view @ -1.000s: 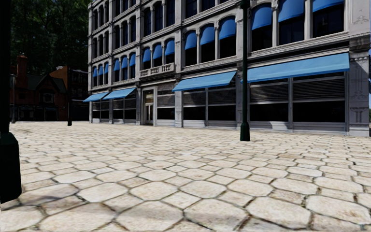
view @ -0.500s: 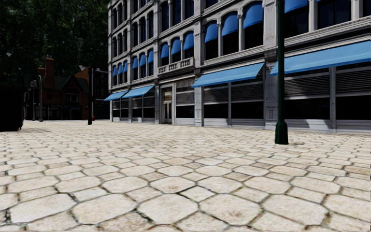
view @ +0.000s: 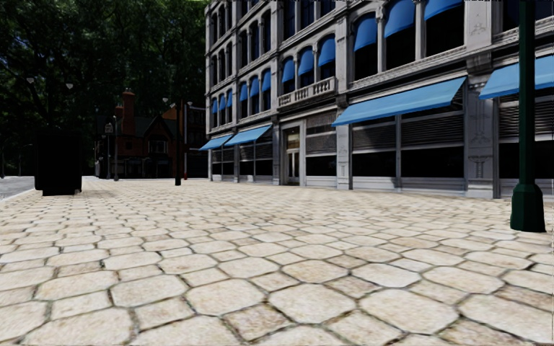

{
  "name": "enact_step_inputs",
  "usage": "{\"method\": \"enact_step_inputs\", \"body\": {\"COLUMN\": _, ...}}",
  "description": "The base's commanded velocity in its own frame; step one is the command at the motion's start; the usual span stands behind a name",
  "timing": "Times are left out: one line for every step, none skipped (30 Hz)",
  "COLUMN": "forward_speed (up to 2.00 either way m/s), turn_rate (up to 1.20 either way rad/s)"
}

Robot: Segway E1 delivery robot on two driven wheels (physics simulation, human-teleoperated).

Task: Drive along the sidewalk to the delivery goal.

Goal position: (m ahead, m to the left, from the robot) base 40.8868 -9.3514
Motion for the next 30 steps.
{"method": "enact_step_inputs", "body": {"forward_speed": 2.0, "turn_rate": 0.46}}
{"method": "enact_step_inputs", "body": {"forward_speed": 2.0, "turn_rate": 0.46}}
{"method": "enact_step_inputs", "body": {"forward_speed": 2.0, "turn_rate": 0.46}}
{"method": "enact_step_inputs", "body": {"forward_speed": 2.0, "turn_rate": 0.46}}
{"method": "enact_step_inputs", "body": {"forward_speed": 2.0, "turn_rate": 0.46}}
{"method": "enact_step_inputs", "body": {"forward_speed": 2.0, "turn_rate": 0.46}}
{"method": "enact_step_inputs", "body": {"forward_speed": 2.0, "turn_rate": 0.46}}
{"method": "enact_step_inputs", "body": {"forward_speed": 2.0, "turn_rate": 0.46}}
{"method": "enact_step_inputs", "body": {"forward_speed": 2.0, "turn_rate": 0.46}}
{"method": "enact_step_inputs", "body": {"forward_speed": 2.0, "turn_rate": 0.46}}
{"method": "enact_step_inputs", "body": {"forward_speed": 2.0, "turn_rate": 0.46}}
{"method": "enact_step_inputs", "body": {"forward_speed": 2.0, "turn_rate": 0.46}}
{"method": "enact_step_inputs", "body": {"forward_speed": 2.0, "turn_rate": 0.46}}
{"method": "enact_step_inputs", "body": {"forward_speed": 2.0, "turn_rate": 0.46}}
{"method": "enact_step_inputs", "body": {"forward_speed": 2.0, "turn_rate": 0.46}}
{"method": "enact_step_inputs", "body": {"forward_speed": 2.0, "turn_rate": 0.46}}
{"method": "enact_step_inputs", "body": {"forward_speed": 2.0, "turn_rate": 0.46}}
{"method": "enact_step_inputs", "body": {"forward_speed": 2.0, "turn_rate": 0.46}}
{"method": "enact_step_inputs", "body": {"forward_speed": 2.0, "turn_rate": 0.46}}
{"method": "enact_step_inputs", "body": {"forward_speed": 2.0, "turn_rate": 0.46}}
{"method": "enact_step_inputs", "body": {"forward_speed": 2.0, "turn_rate": 0.46}}
{"method": "enact_step_inputs", "body": {"forward_speed": 2.0, "turn_rate": 0.46}}
{"method": "enact_step_inputs", "body": {"forward_speed": 2.0, "turn_rate": 0.46}}
{"method": "enact_step_inputs", "body": {"forward_speed": 2.0, "turn_rate": 0.46}}
{"method": "enact_step_inputs", "body": {"forward_speed": 2.0, "turn_rate": 0.46}}
{"method": "enact_step_inputs", "body": {"forward_speed": 2.0, "turn_rate": 0.46}}
{"method": "enact_step_inputs", "body": {"forward_speed": 2.0, "turn_rate": 0.42}}
{"method": "enact_step_inputs", "body": {"forward_speed": 2.0, "turn_rate": 0.42}}
{"method": "enact_step_inputs", "body": {"forward_speed": 2.0, "turn_rate": 0.39}}
{"method": "enact_step_inputs", "body": {"forward_speed": 2.0, "turn_rate": 0.37}}
